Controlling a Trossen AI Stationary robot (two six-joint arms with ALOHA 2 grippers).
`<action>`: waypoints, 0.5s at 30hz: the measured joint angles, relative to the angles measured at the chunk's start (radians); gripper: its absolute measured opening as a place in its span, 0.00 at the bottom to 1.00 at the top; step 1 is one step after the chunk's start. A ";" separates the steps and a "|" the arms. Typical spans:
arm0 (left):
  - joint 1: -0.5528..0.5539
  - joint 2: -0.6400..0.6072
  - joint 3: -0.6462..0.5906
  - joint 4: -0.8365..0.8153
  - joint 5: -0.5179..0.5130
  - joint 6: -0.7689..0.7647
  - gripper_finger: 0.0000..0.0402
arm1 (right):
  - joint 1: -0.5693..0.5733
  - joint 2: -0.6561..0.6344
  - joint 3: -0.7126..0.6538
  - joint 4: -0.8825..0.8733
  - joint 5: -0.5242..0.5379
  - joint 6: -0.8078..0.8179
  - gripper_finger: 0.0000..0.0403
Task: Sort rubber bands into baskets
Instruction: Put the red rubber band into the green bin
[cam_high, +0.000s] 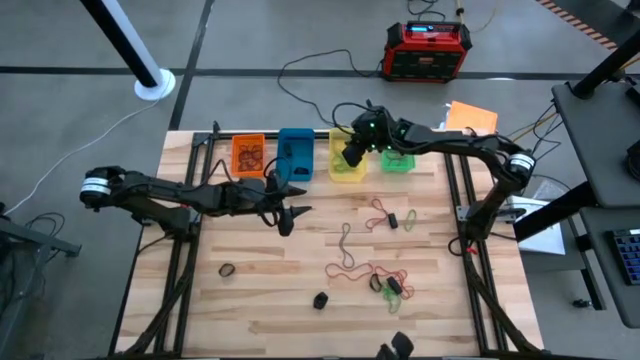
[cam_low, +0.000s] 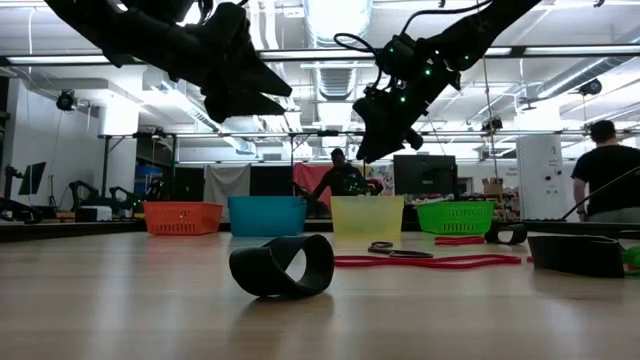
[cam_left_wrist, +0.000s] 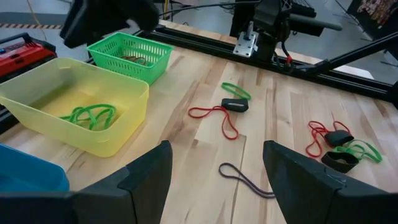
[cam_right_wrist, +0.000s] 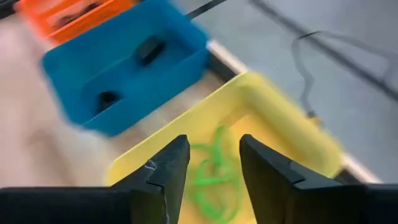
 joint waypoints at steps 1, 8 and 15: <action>0.000 0.000 0.000 -0.002 0.000 0.000 0.58 | 0.003 -0.005 0.000 -0.016 -0.032 0.000 0.35; -0.001 0.000 0.000 -0.012 0.000 0.013 0.58 | 0.099 -0.046 0.000 -0.172 -0.255 0.005 0.36; -0.001 0.000 0.000 -0.018 0.000 0.032 0.58 | 0.290 -0.079 0.000 -0.405 -0.263 0.035 0.32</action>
